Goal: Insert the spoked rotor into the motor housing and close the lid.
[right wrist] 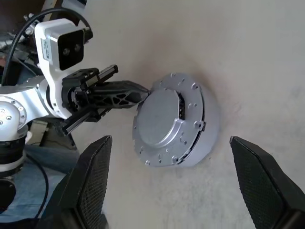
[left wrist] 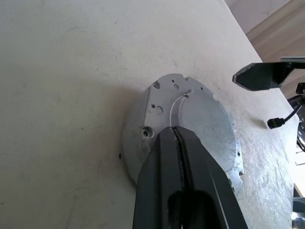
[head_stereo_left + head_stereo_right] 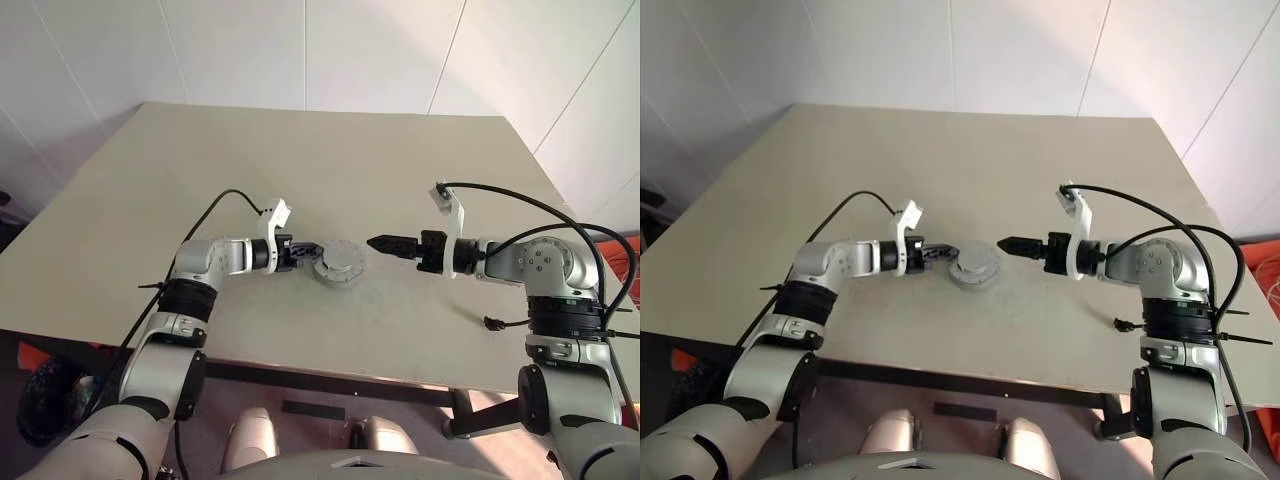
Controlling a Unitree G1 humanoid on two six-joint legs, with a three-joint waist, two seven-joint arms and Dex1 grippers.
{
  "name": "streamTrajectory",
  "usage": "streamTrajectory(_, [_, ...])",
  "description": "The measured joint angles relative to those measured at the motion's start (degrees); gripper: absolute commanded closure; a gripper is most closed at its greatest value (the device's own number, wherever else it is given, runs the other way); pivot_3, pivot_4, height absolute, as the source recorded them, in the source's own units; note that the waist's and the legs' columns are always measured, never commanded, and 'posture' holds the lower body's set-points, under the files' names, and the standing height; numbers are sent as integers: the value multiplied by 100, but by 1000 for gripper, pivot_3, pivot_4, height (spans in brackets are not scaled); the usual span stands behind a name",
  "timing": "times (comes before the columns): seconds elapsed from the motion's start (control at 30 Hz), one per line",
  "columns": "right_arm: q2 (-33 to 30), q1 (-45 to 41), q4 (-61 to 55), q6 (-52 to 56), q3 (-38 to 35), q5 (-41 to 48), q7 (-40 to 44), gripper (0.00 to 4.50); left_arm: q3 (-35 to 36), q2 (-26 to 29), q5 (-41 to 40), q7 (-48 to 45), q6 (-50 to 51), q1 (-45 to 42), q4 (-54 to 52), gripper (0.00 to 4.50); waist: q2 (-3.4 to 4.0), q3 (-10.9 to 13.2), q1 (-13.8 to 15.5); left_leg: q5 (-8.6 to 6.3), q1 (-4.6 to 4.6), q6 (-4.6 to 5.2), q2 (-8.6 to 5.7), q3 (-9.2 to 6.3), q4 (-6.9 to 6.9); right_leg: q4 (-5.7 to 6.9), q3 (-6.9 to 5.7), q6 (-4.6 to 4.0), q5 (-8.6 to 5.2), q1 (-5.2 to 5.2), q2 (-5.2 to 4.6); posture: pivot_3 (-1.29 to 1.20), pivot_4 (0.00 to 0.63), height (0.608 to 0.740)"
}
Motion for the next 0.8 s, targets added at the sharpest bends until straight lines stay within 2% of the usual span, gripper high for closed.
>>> streamTrajectory(0.17, [148,127,8,252,-31,-13,-237,19,0,1,0,4,-8,28,-8,4500,0,0,8,1,6,-3,0,0,-1,0,0,0,0,9,-1,0,0,740])
streamTrajectory(0.57, [548,306,515,-130,-108,-264,-535,19,5,71,3,52,-5,98,-80,4500,-3,-3,-55,9,36,-18,2,1,-6,1,0,4,-2,43,0,0,0,740])
streamTrajectory(0.63, [663,304,550,-183,-186,-278,-617,19,8,85,9,63,-6,106,-82,4500,-5,-4,-64,15,44,-27,4,0,-9,2,0,39,-22,47,0,0,0,740])
streamTrajectory(0.8, [925,274,549,-205,-320,-310,-807,19,22,100,10,74,-6,136,-100,4500,-5,-4,-70,26,55,-45,8,1,-18,2,1,41,-23,47,3,0,0,740])
